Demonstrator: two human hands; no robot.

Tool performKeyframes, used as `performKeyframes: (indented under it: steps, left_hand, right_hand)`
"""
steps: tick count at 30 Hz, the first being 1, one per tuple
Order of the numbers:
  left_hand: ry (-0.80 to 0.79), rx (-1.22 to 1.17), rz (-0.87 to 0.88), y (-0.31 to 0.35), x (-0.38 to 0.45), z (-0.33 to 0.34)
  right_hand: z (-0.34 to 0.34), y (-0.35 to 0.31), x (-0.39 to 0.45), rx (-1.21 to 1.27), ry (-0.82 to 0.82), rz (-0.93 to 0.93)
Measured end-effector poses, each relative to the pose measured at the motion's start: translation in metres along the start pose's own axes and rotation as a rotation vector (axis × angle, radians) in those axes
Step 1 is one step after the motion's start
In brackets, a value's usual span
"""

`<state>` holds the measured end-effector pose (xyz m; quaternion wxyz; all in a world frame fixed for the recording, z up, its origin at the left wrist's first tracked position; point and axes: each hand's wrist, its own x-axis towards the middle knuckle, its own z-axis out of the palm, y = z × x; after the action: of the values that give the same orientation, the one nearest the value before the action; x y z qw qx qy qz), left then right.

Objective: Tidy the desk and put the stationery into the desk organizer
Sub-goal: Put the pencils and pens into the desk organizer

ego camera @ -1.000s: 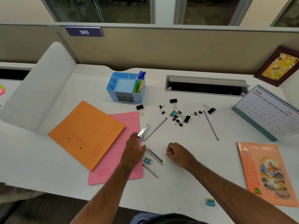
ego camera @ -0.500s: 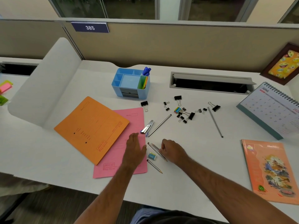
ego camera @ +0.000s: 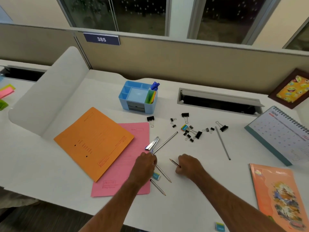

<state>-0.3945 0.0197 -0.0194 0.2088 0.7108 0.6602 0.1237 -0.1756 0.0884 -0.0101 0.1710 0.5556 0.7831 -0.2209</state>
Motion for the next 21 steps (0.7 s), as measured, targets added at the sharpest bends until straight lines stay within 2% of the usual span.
performKeyframes:
  steps: [3, 7, 10, 17, 21]
  left_hand:
    - [-0.084, -0.006, 0.110, 0.000, 0.005, 0.000]
    - [-0.203, 0.018, 0.279, -0.001, 0.013, -0.002]
    - [-0.284, 0.064, 0.305, -0.002, 0.019, -0.003]
    - [-0.325, 0.114, 0.360, 0.005, 0.030, -0.003]
    - [-0.330, 0.190, 0.418, 0.011, 0.036, -0.001]
  right_hand:
    - [-0.006, 0.010, -0.001, 0.081, -0.023, 0.064]
    - [-0.009, 0.024, -0.001, 0.385, 0.025, 0.151]
    - [-0.010, 0.030, 0.003, 0.543, 0.059, 0.162]
    - [-0.023, 0.031, 0.023, 0.727, 0.166, 0.158]
    - [-0.040, 0.023, 0.041, 0.856, 0.240, 0.078]
